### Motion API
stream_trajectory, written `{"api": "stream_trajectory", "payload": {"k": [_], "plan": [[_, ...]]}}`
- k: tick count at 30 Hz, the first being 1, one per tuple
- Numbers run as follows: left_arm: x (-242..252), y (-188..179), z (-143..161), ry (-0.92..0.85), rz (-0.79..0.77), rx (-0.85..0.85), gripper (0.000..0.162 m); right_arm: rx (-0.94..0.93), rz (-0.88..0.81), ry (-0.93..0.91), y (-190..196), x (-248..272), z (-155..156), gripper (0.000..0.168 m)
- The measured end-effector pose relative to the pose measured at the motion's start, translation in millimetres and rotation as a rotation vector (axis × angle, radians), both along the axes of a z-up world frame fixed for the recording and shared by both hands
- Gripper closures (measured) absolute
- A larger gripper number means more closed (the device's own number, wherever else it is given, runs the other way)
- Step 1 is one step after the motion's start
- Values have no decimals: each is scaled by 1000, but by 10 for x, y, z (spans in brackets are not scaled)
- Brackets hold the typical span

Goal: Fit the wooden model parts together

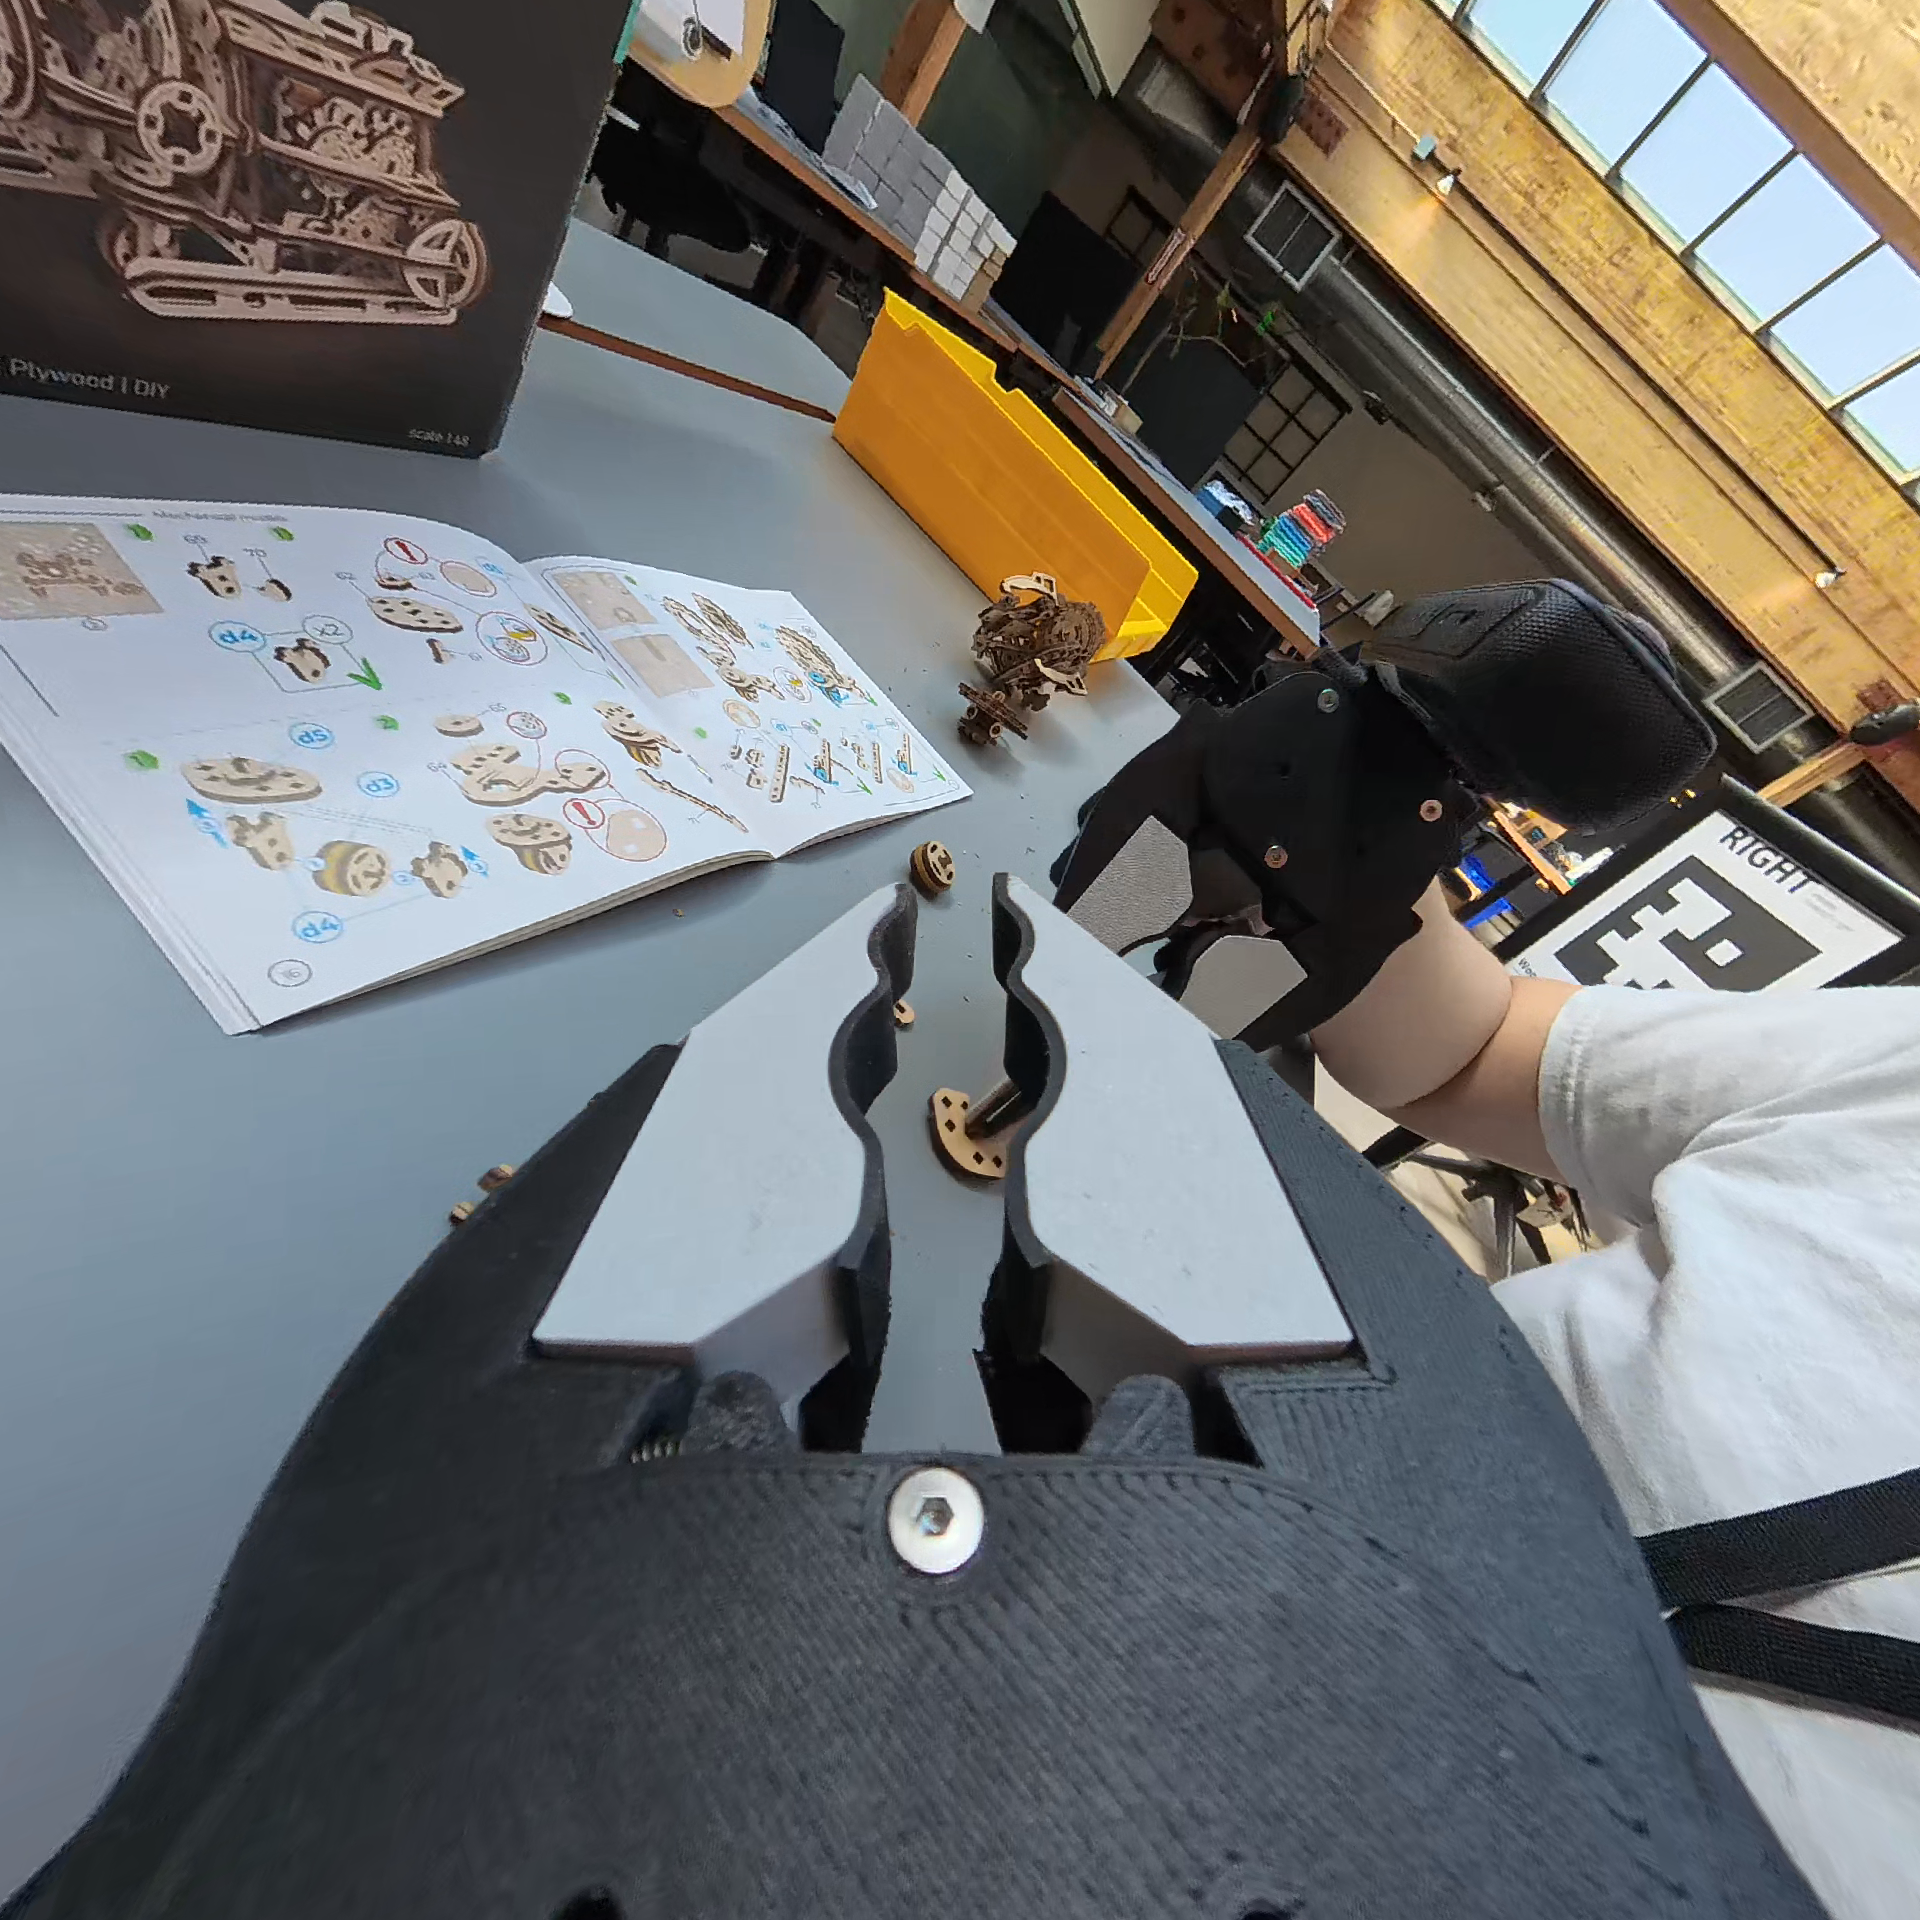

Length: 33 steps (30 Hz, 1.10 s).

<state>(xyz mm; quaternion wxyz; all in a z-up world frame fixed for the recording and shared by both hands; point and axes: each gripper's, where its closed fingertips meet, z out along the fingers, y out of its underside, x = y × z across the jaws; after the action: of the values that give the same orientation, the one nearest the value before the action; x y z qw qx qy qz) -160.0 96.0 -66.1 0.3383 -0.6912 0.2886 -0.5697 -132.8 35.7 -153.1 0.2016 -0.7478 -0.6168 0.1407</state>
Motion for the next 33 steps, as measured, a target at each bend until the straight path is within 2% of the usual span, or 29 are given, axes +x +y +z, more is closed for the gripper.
{"api": "stream_trajectory", "payload": {"k": [1, 9, 18, 22, 24, 25, 26, 33], "plan": [[7, -23, 2, -11, -10, -7, 151, -7, 12, -28, -12, -10, -3, 165], [-24, -16, 52, -33, 7, 15, 153, -39, 86, -181, -20, 3, -15, 164], [-51, -15, 100, -56, 16, 27, 155, -51, 164, -210, -46, 37, -7, 165], [-79, -6, 142, -82, 22, 25, 155, -39, 137, -153, -15, 8, 263, 166], [-83, -9, 156, -87, 22, 27, 155, -61, 131, -154, -22, 8, 164, 167], [-84, -10, 162, -88, 22, 31, 156, -95, 133, -203, -58, 58, -26, 166], [-84, -15, 166, -87, 22, 37, 156, -94, 125, -157, -58, 25, -13, 166], [-68, -28, 166, -86, 15, 44, 157, -57, 143, -178, -79, 81, -34, 166]]}}
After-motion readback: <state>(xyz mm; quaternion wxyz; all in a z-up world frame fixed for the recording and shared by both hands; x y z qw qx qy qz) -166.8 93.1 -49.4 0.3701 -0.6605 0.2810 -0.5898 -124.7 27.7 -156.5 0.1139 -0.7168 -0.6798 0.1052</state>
